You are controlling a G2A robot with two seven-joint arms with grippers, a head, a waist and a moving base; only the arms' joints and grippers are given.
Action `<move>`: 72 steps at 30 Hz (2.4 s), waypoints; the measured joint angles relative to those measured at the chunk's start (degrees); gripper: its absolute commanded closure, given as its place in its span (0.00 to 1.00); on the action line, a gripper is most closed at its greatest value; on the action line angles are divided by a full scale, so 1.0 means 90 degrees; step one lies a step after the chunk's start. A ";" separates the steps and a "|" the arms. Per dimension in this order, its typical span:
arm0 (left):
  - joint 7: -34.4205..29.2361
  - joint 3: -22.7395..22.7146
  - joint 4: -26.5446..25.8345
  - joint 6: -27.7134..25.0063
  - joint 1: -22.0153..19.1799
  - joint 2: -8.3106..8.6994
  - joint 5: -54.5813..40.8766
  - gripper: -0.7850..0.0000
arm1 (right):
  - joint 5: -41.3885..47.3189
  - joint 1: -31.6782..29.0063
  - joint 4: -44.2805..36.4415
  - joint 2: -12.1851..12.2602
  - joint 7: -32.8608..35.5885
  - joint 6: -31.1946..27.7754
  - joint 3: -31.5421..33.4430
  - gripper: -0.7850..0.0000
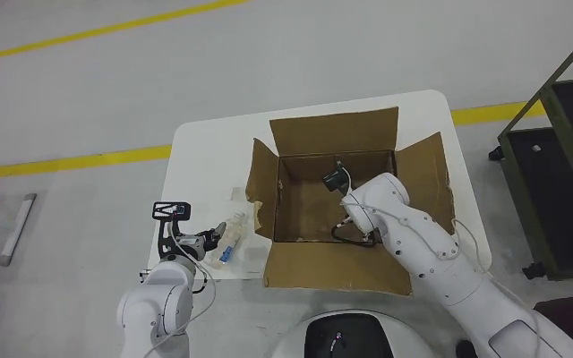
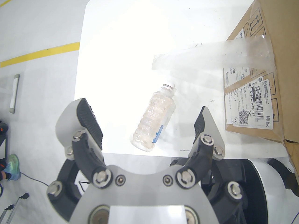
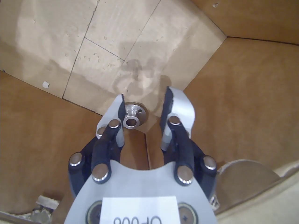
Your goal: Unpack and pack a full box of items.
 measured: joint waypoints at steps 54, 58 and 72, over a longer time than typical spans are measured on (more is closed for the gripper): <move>0.0000 0.0000 0.0000 0.0000 0.0000 0.0000 0.0000 0.00 | -0.0251 -0.0353 -0.0953 0.0221 0.0000 -0.0138 -0.0470 0.00; 0.0000 0.0000 0.0000 0.0000 0.0000 0.0000 0.0000 0.00 | -0.0247 -0.0461 -0.0901 0.0273 0.0000 -0.0133 -0.0450 0.20; 0.0000 0.0000 0.0000 0.0000 0.0000 0.0000 0.0000 0.00 | 0.0466 0.0142 0.0197 0.0318 0.0000 -0.0051 -0.1080 0.35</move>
